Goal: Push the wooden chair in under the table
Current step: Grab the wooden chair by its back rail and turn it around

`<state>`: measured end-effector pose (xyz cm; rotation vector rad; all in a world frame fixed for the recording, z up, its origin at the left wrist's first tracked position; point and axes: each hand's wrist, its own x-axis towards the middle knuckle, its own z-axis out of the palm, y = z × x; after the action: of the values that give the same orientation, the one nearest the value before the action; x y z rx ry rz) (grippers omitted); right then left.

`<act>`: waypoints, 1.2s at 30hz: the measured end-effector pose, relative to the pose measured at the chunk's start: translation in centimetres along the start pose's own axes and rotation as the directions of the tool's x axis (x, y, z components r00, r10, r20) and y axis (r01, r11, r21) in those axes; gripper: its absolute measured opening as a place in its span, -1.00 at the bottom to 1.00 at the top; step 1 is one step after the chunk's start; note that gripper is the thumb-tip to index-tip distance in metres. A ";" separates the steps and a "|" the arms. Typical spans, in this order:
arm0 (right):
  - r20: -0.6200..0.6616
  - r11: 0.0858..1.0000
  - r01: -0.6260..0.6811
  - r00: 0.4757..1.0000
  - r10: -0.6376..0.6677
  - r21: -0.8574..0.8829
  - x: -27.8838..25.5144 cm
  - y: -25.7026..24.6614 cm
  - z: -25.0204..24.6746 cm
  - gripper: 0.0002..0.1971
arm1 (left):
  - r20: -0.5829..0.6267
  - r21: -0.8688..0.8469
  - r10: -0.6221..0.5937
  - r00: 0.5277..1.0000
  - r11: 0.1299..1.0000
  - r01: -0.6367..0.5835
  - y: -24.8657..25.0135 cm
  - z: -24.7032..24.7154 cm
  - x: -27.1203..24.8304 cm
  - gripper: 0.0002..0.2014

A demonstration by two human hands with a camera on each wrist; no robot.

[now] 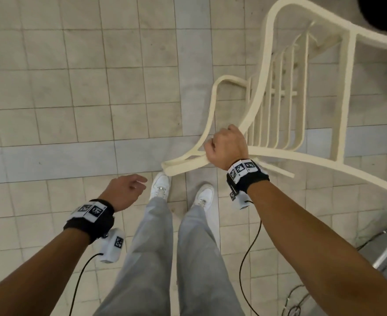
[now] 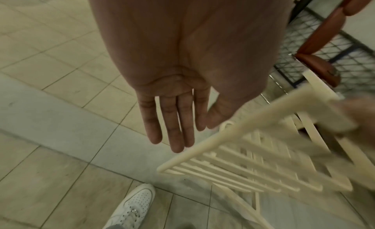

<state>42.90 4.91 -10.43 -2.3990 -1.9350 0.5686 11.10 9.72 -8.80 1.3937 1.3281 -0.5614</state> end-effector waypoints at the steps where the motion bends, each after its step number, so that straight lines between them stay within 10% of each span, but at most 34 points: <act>1: -0.044 0.999 0.007 0.999 -0.005 0.034 -0.1 -0.1 -1.4 -0.55 | 0.001 0.006 0.013 1.000 1.000 -0.013 0.5 0.1 -0.1 -0.68; 8: -0.251 0.955 0.089 0.968 -0.016 0.283 -2.6 -0.3 -11.3 -0.60 | -0.106 0.124 0.139 0.985 0.984 -0.126 3.9 -0.6 -1.3 -0.02; 15: -0.390 0.881 0.133 0.919 0.062 0.454 -7.1 -0.6 -16.9 -0.69 | -0.263 0.369 0.298 0.918 0.910 -0.190 6.8 -6.5 -3.7 -0.55; 27: -0.075 0.799 -0.051 0.990 0.119 0.600 -20.2 -7.1 -25.3 -0.48 | 0.054 0.799 0.530 0.846 0.485 -0.355 15.3 -6.7 -9.6 -0.62; 33: 0.056 0.900 -0.268 0.963 0.265 0.343 -28.1 -6.8 -24.6 -0.53 | 0.173 0.918 0.592 0.787 0.192 -0.347 20.2 -2.8 -13.6 -0.70; 36: 0.034 0.811 -0.342 0.928 0.372 0.475 -32.9 -4.1 -22.9 -0.57 | 0.210 0.876 0.630 0.748 0.219 -0.430 21.8 -0.6 -15.2 -0.69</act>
<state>39.79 -20.28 20.90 -2.4043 -1.1315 0.8519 26.64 8.61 12.69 2.7440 0.4636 -0.6786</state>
